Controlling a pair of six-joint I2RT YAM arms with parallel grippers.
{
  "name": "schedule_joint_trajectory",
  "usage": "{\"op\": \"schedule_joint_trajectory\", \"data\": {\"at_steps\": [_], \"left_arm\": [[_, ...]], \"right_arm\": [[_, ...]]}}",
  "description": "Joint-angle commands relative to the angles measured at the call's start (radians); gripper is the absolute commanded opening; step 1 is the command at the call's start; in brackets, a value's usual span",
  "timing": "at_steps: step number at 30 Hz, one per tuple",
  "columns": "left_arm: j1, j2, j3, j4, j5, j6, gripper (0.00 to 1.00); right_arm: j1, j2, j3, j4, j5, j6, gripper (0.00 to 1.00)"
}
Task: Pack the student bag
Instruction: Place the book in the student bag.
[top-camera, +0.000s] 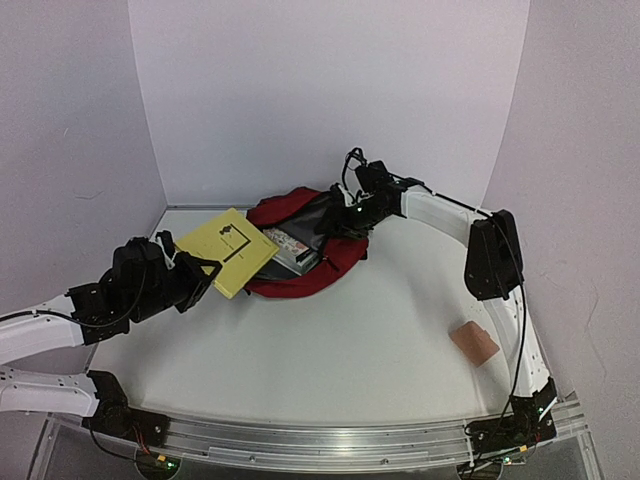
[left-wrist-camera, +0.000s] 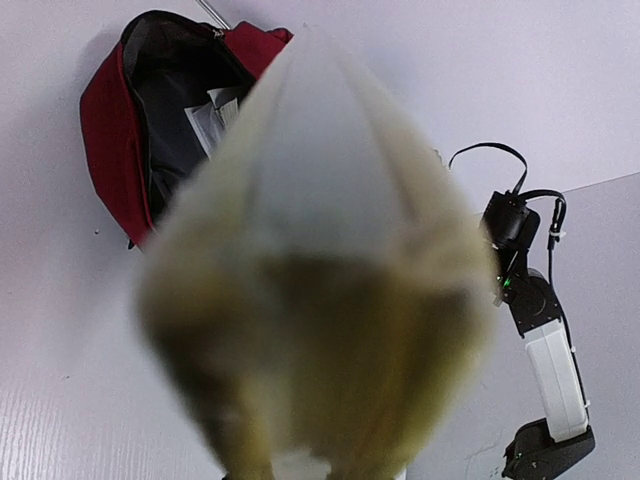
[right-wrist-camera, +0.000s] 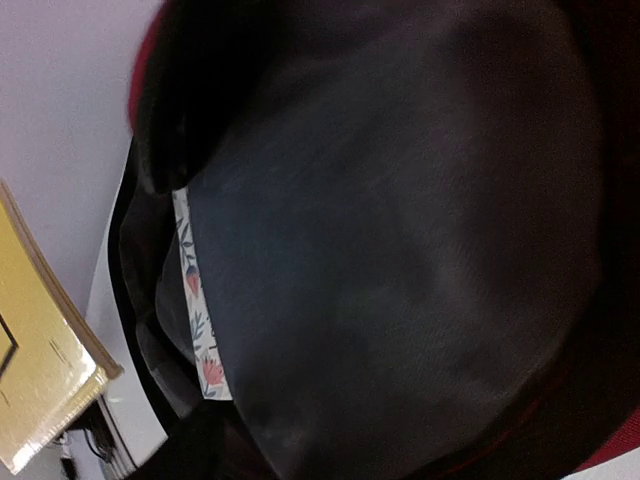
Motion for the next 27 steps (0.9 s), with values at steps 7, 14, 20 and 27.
{"op": "schedule_joint_trajectory", "data": {"at_steps": [7,14,20,27], "left_arm": [[-0.002,0.014,-0.040,0.233,0.068,-0.041,0.00],[-0.002,0.088,-0.031,0.305,0.160,-0.036,0.00],[-0.001,0.152,-0.019,0.422,0.316,-0.014,0.00],[-0.002,0.230,0.010,0.472,0.392,-0.024,0.00]], "right_arm": [[-0.071,-0.182,-0.199,0.166,-0.080,0.114,0.00],[-0.082,-0.383,-0.451,0.238,-0.176,0.153,0.00],[-0.099,-0.481,-0.553,0.237,-0.188,0.127,0.00],[-0.118,-0.458,-0.554,0.228,-0.134,0.070,0.49]]}}
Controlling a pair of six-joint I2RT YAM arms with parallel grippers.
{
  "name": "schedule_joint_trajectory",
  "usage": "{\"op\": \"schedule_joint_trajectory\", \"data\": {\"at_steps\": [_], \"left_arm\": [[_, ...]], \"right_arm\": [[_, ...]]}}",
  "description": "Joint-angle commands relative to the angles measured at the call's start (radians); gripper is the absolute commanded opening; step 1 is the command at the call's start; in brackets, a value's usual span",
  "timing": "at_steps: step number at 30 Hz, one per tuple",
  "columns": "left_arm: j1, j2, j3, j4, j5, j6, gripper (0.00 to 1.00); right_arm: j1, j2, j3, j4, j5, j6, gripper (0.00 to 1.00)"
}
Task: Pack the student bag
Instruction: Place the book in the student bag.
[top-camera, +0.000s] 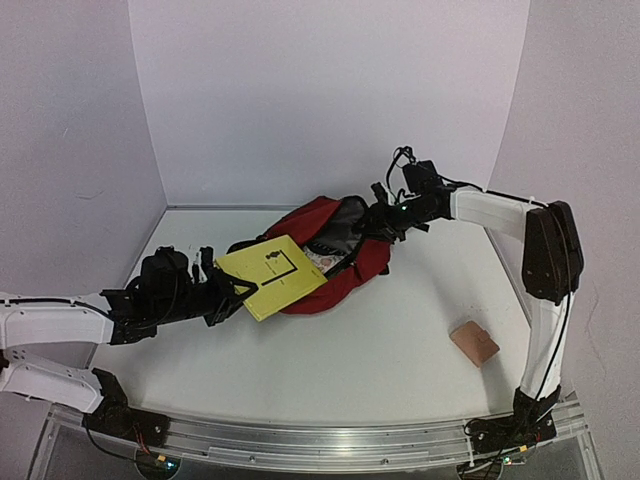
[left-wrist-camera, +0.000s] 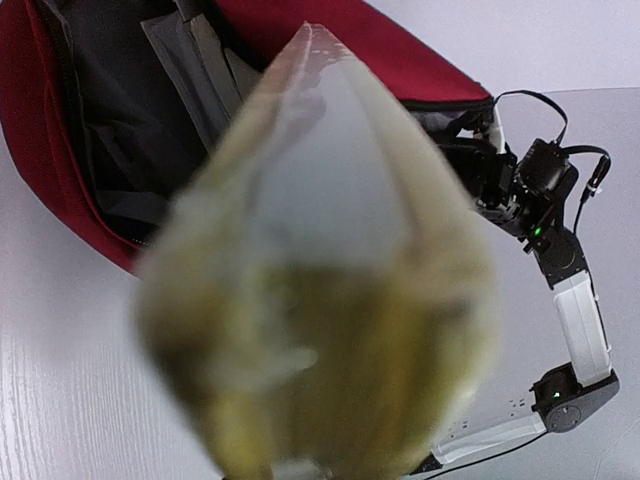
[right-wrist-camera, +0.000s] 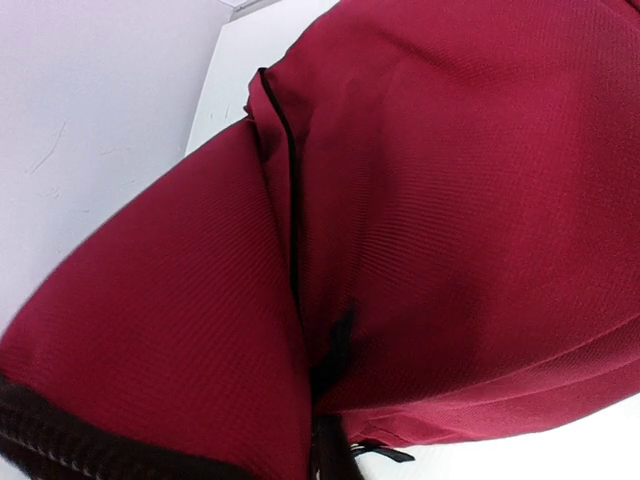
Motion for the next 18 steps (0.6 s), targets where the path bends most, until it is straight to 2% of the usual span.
{"op": "schedule_joint_trajectory", "data": {"at_steps": [1,2,3,7,14,18], "left_arm": [[-0.002,0.010,0.068,0.179,0.050,0.003,0.00],[-0.001,0.004,0.065,0.170,0.034,-0.001,0.00],[0.000,-0.003,0.062,0.157,0.018,-0.005,0.00],[0.000,-0.071,0.044,0.095,-0.052,-0.011,0.00],[0.001,-0.242,0.018,-0.054,-0.165,-0.005,0.00],[0.001,-0.344,0.009,-0.151,-0.229,-0.009,0.00]], "right_arm": [[-0.006,-0.036,0.026,0.038,0.029,-0.066,0.61],[-0.004,-0.026,0.042,0.034,0.050,-0.078,0.70],[-0.003,-0.015,0.060,0.029,0.065,-0.087,0.75],[0.030,0.032,0.165,-0.037,0.171,-0.205,0.89],[0.120,0.134,0.349,-0.205,0.339,-0.534,0.91],[0.162,0.191,0.449,-0.284,0.387,-0.660,0.89]]}}
